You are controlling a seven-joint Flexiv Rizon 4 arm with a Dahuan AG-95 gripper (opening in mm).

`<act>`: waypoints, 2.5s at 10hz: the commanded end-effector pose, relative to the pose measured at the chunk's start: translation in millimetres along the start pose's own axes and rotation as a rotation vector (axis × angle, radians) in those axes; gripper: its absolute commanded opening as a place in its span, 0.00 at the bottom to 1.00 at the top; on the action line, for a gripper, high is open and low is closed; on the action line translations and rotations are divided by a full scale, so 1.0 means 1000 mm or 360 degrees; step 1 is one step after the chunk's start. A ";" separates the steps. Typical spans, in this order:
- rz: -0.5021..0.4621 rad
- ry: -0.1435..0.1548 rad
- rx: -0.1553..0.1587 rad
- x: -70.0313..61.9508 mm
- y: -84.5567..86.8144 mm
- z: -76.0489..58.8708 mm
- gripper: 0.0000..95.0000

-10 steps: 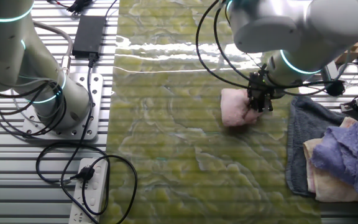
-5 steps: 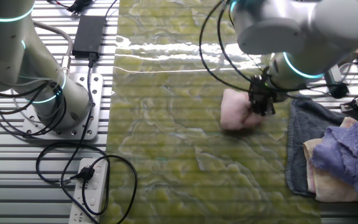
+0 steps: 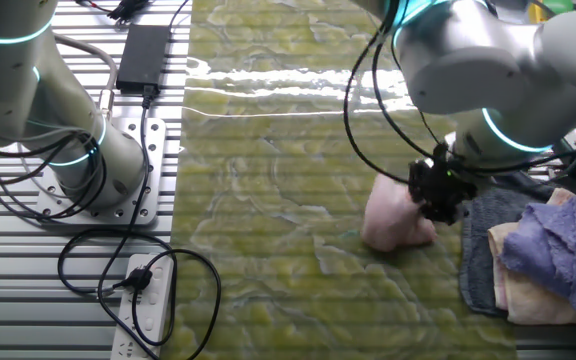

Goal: Clean the table with a cloth

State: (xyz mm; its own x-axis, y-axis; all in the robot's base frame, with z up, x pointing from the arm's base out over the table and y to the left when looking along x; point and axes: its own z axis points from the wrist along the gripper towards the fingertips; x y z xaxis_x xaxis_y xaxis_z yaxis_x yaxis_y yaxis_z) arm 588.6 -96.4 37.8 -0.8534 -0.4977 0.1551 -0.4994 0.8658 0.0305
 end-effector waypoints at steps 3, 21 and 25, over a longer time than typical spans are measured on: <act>0.0194 -0.0043 -0.0049 -0.010 0.027 0.011 0.00; -0.0131 0.0000 -0.0061 -0.041 0.089 0.005 0.00; 0.0016 -0.0036 -0.0091 -0.052 0.105 0.010 0.00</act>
State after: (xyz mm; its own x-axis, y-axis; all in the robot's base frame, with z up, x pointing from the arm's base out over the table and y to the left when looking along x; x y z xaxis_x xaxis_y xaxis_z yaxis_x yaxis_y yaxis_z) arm 578.6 17.5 23.8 -0.8313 -0.5372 0.1427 -0.5308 0.8434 0.0829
